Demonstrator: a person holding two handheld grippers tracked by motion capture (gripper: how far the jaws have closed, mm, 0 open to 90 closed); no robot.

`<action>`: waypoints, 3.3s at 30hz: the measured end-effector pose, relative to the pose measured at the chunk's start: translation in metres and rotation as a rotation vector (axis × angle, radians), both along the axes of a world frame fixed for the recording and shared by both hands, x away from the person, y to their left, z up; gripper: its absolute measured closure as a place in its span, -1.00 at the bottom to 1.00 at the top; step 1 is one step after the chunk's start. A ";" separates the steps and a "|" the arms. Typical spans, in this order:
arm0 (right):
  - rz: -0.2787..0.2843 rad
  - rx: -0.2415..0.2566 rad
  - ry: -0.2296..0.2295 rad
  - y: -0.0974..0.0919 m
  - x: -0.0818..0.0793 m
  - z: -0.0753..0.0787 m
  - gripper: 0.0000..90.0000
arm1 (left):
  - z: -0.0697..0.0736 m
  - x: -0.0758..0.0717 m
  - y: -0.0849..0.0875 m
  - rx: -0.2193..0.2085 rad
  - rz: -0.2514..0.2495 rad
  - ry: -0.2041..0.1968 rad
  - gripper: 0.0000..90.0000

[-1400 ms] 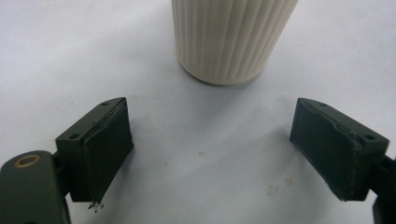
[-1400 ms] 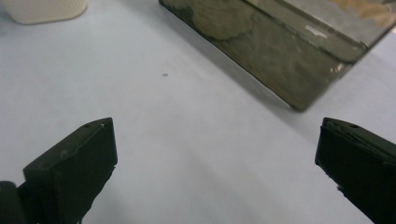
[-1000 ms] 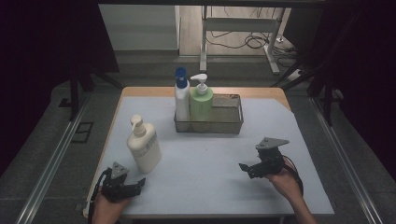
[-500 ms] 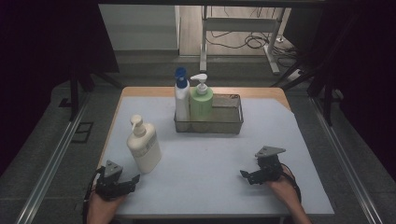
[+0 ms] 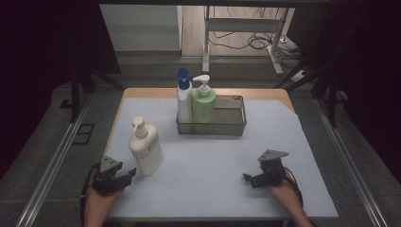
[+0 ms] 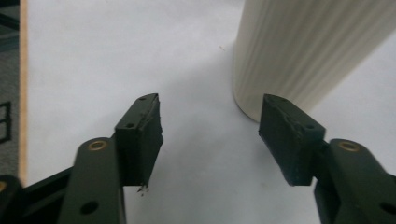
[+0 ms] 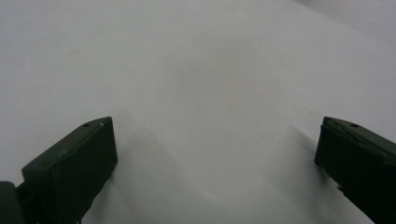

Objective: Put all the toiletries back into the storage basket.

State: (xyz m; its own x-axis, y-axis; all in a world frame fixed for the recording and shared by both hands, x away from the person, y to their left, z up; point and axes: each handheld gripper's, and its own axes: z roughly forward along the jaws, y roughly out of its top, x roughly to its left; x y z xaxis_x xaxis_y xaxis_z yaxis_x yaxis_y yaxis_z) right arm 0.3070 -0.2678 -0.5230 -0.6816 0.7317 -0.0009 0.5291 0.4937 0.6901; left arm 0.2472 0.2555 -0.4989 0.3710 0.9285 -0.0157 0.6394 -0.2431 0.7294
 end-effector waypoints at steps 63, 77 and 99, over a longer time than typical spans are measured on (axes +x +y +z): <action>0.002 0.001 -0.002 0.000 0.000 0.000 -1.00 | -0.015 0.047 -0.061 -0.076 -0.233 0.091 0.98; 0.001 0.002 -0.002 0.000 0.000 0.000 -1.00 | -0.015 0.045 -0.092 -0.059 -0.303 0.116 0.98; 0.001 -0.001 0.000 0.000 0.000 0.000 -1.00 | -0.012 0.036 -0.134 -0.040 -0.416 0.129 0.98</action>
State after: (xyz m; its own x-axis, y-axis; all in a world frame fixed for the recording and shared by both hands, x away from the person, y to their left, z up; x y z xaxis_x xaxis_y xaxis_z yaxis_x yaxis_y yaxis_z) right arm 0.3070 -0.2678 -0.5230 -0.6825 0.7309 -0.0018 0.5286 0.4954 0.6893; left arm 0.2830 0.1217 -0.5110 0.7061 0.6980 -0.1193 0.5793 -0.4724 0.6643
